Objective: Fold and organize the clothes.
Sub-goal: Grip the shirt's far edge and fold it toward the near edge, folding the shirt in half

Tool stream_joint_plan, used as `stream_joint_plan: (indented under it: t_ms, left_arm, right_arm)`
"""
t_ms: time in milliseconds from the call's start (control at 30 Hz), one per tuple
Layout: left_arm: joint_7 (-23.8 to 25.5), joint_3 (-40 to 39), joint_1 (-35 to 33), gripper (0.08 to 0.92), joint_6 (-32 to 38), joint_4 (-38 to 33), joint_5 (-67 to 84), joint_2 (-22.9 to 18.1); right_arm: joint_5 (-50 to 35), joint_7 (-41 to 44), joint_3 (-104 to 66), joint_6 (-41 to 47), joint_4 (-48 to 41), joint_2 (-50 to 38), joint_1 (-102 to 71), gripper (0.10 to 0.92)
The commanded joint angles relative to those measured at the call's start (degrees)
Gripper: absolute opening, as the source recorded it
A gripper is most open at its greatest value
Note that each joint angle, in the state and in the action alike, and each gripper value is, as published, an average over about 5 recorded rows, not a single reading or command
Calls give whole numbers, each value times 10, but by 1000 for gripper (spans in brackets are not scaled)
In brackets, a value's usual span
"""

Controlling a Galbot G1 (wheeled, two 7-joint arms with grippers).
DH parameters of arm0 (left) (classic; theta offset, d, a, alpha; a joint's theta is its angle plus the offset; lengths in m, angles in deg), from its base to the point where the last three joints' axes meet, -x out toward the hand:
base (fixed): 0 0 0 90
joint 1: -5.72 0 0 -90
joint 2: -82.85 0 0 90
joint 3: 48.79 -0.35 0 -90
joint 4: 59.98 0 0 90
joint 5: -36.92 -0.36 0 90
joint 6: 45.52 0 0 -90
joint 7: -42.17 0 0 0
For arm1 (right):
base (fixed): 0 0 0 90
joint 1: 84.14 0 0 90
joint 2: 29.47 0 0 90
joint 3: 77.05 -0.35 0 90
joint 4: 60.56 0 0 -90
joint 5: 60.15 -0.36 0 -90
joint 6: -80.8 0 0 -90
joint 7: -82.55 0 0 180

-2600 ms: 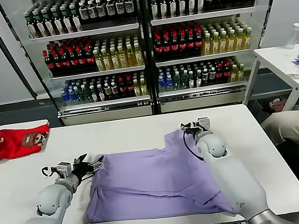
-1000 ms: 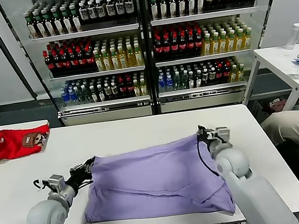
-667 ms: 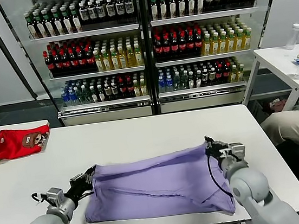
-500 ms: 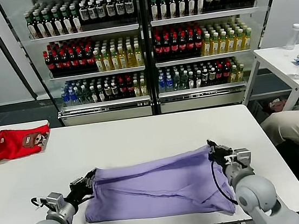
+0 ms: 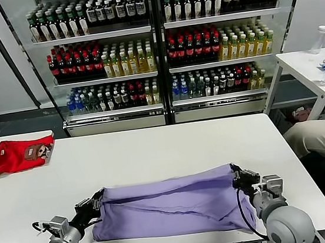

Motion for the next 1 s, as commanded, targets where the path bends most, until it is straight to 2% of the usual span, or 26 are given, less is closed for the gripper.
stream_joint_plan:
  t_ms: [33, 267, 400, 567, 700, 833, 1000]
  left_arm:
    - [4, 3, -17, 89, 3, -10, -1, 0]
    - [3, 2, -13, 89, -10, 8, -33, 1]
    - [-5, 7, -13, 136, -14, 11, -44, 1]
    - [-44, 14, -22, 270, -10, -18, -49, -2]
    - [-98, 7, -45, 391, -17, -56, -48, -12]
    - [-176, -12, -64, 504, -61, -102, -7, -32]
    - [-244, -28, -66, 651, -118, -123, 44, -53]
  right_arm:
    - [-9, -9, -17, 4, 39, -3, -43, 121]
    - [-6, -13, -7, 6, 22, 0, -54, 121]
    - [-6, -7, -3, 8, 28, -1, -75, 133]
    - [4, -4, -9, 8, 53, -1, -89, 255]
    - [27, 0, -12, 7, 71, 2, -101, 367]
    - [45, 5, -11, 7, 79, 7, -106, 488]
    - [53, 7, -9, 7, 79, 10, -107, 626]
